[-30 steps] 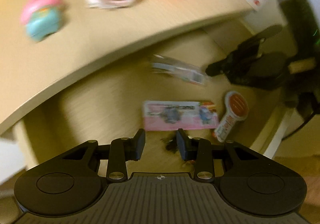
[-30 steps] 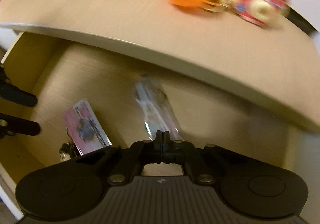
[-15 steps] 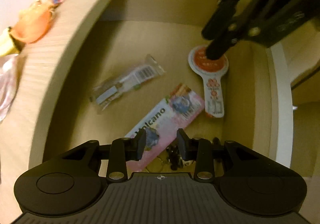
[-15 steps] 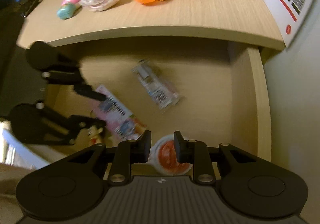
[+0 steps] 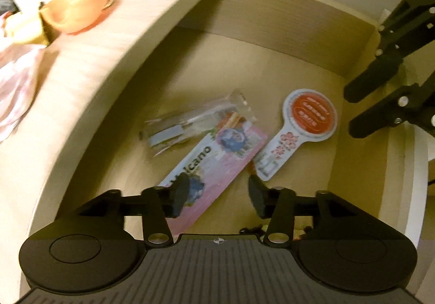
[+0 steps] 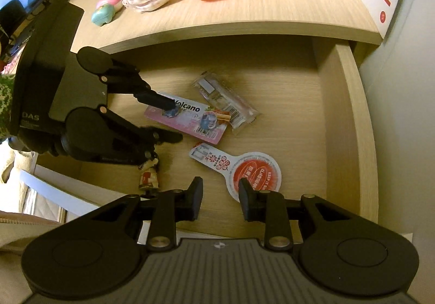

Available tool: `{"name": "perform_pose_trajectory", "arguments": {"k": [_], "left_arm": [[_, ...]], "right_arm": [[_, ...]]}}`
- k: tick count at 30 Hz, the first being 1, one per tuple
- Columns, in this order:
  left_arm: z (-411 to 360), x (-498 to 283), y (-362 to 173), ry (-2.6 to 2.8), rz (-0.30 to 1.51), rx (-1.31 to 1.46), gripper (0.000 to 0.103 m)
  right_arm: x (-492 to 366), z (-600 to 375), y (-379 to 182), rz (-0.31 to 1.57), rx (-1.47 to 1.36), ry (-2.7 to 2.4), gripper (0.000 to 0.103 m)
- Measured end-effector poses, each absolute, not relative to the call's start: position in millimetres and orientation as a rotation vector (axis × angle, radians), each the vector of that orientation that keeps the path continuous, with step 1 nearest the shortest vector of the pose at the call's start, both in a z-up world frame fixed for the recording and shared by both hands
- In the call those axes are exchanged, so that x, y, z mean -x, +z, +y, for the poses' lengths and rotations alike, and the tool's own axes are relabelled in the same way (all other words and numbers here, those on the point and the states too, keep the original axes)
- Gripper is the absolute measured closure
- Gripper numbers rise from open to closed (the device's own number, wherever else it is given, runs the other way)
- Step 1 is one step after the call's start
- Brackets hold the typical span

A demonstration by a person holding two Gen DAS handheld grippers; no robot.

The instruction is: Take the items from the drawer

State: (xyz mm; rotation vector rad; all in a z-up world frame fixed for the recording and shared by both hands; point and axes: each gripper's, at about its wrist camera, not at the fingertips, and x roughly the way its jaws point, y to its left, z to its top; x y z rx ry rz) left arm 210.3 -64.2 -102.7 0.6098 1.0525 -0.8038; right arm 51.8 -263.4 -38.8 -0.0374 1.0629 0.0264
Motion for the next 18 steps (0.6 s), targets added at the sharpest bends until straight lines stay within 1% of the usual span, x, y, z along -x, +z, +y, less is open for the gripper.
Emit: {"name": "perform_pose_trajectory", "arguments": {"k": [1, 3, 5, 6, 7, 9, 13, 15, 18], "left_arm": [[-66, -211, -102, -0.815, 1.059, -0.614, 0.045], [-69, -209, -100, -0.830, 1.041, -0.632, 0.050], [-73, -199, -98, -0.824, 0.940, -0.733, 0.053], [-76, -195, -101, -0.824, 0.896, -0.801, 0.050], [-79, -194, -104, -0.834, 0.878, -0.856, 0.050], [-81, -200, -109, -0.847, 0.892, -0.894, 0.051], [-82, -216, -111, -0.846, 0.935, -0.852, 0.050], [-81, -226, -111, -0.829, 0.968, -0.806, 0.052], [-79, -233, -115, -0.816, 1.007, -0.757, 0.051]], "right_arm": [[-52, -264, -38, 1.063, 0.034, 0.026, 0.075], [-51, -265, -38, 1.063, 0.029, 0.025, 0.074], [-49, -265, -36, 1.061, 0.029, 0.027, 0.073], [-49, -266, -35, 1.061, 0.028, 0.028, 0.073], [-49, -266, -36, 1.061, 0.028, 0.028, 0.073], [-51, -266, -37, 1.064, 0.031, 0.031, 0.072], [-52, -267, -39, 1.068, 0.038, 0.041, 0.070], [-51, -268, -38, 1.069, 0.038, 0.045, 0.065], [-50, -267, -37, 1.064, 0.067, 0.075, 0.059]]}}
